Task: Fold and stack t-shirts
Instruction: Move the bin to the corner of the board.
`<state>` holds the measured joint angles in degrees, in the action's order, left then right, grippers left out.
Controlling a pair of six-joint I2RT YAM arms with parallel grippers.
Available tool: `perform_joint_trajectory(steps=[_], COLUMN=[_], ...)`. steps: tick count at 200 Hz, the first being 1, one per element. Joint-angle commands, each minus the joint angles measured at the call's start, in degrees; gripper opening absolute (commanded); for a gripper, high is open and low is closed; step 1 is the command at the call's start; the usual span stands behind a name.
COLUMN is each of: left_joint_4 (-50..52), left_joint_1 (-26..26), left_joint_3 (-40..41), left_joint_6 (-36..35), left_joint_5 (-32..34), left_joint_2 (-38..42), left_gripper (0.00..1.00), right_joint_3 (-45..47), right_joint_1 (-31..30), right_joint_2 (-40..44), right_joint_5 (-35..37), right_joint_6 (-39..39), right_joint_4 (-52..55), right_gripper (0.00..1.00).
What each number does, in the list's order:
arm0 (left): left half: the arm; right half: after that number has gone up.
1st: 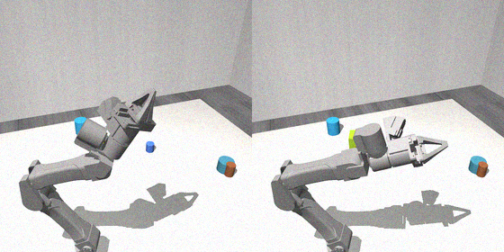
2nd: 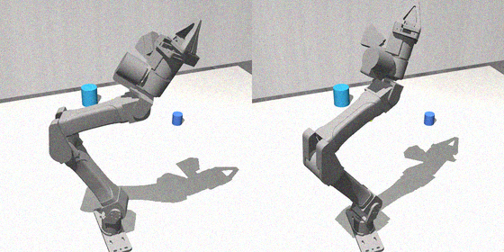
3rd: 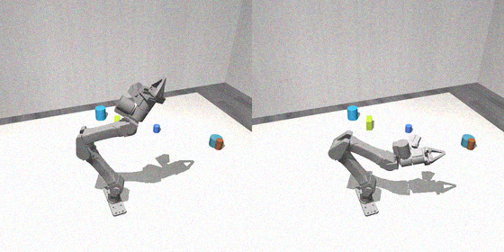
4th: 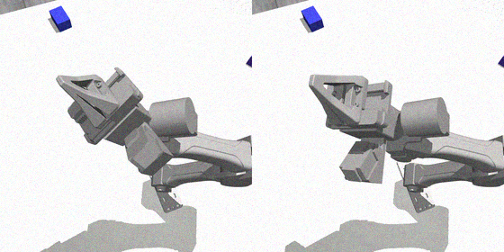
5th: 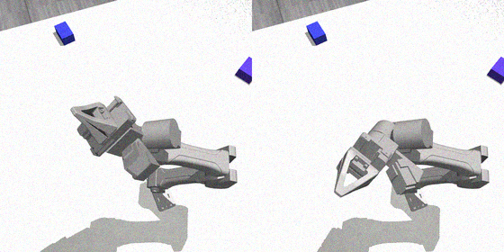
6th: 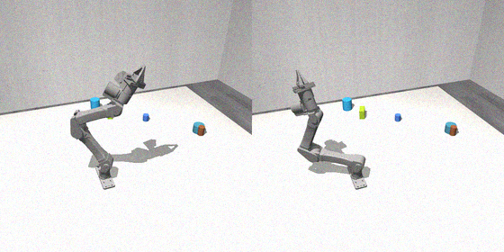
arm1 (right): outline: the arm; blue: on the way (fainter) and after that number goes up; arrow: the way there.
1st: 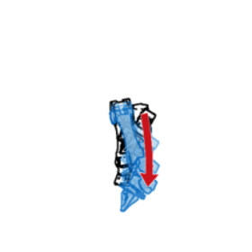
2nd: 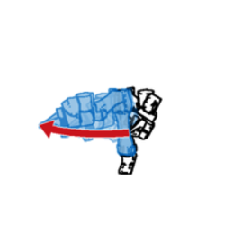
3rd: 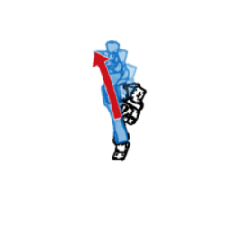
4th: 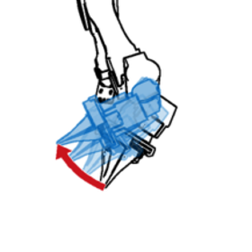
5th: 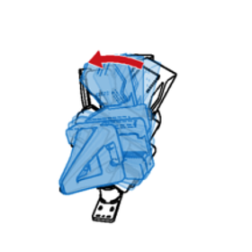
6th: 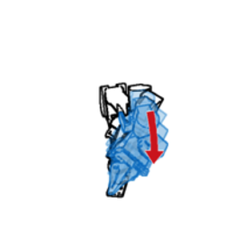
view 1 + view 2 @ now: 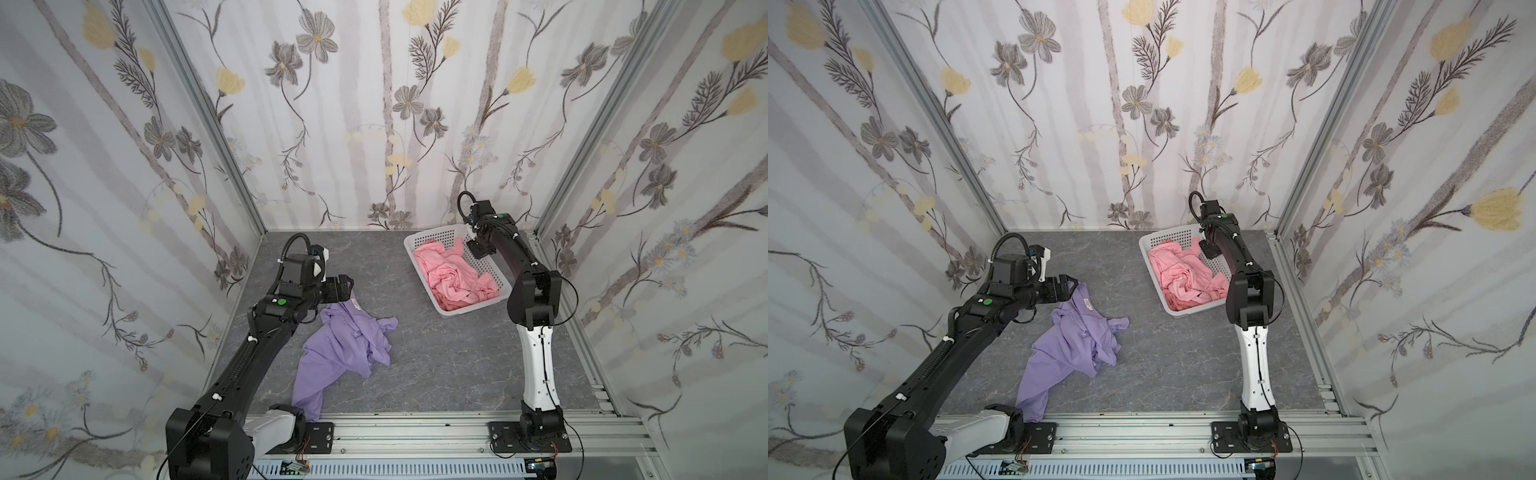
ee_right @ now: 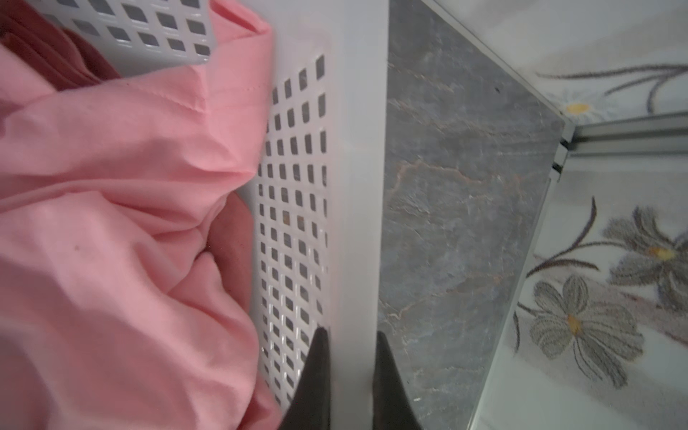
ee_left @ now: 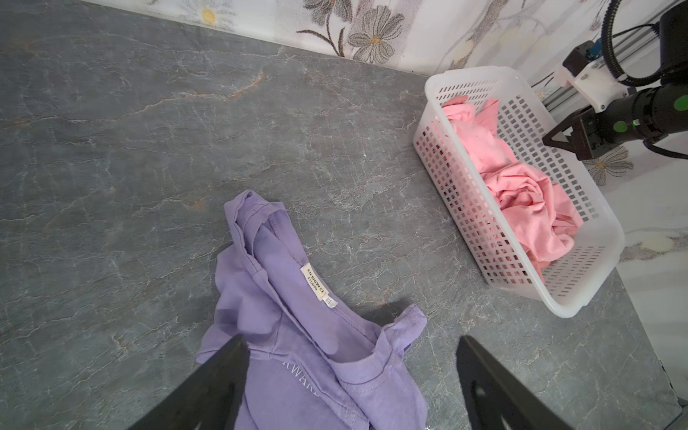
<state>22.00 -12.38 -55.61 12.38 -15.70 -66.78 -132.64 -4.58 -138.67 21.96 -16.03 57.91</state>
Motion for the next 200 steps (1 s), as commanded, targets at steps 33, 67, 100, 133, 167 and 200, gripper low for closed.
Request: perform_joint_trajectory(steps=[33,67,100,133,167,200], left_joint_4=[-1.6,-2.0,-2.9,-4.7,-5.2,-5.1], left_joint_1=[0.0,0.0,-0.1,-0.1,-0.2,-0.4], left_joint_3=[0.2,0.1,0.1,0.8,0.8,1.0], left_joint_6=[-0.3,-0.7,0.0,0.8,1.1,0.9], left_joint_5=[0.0,0.1,-0.1,0.0,0.1,0.5], left_joint_2=[0.2,-0.4,-1.2,-1.8,-2.5,-2.5], left_gripper=[0.9,0.91,0.92,0.91,0.92,0.92], right_joint_3=[1.4,-1.1,-3.4,-3.5,-3.0,-0.6], right_joint_1=[7.7,7.0,2.2,-4.4,-12.2,-17.4], right_joint_2=[2.9,6.6,9.5,9.9,7.4,6.1], right_joint_5=[12.8,-0.6,-10.5,-31.2,-38.7,-40.4], right_joint_6=[9.1,9.3,9.3,13.9,15.9,15.9], right_joint_4=[12.1,11.8,11.7,11.3,11.2,11.3], right_gripper=[0.36,0.67,0.76,0.79,0.79,0.8])
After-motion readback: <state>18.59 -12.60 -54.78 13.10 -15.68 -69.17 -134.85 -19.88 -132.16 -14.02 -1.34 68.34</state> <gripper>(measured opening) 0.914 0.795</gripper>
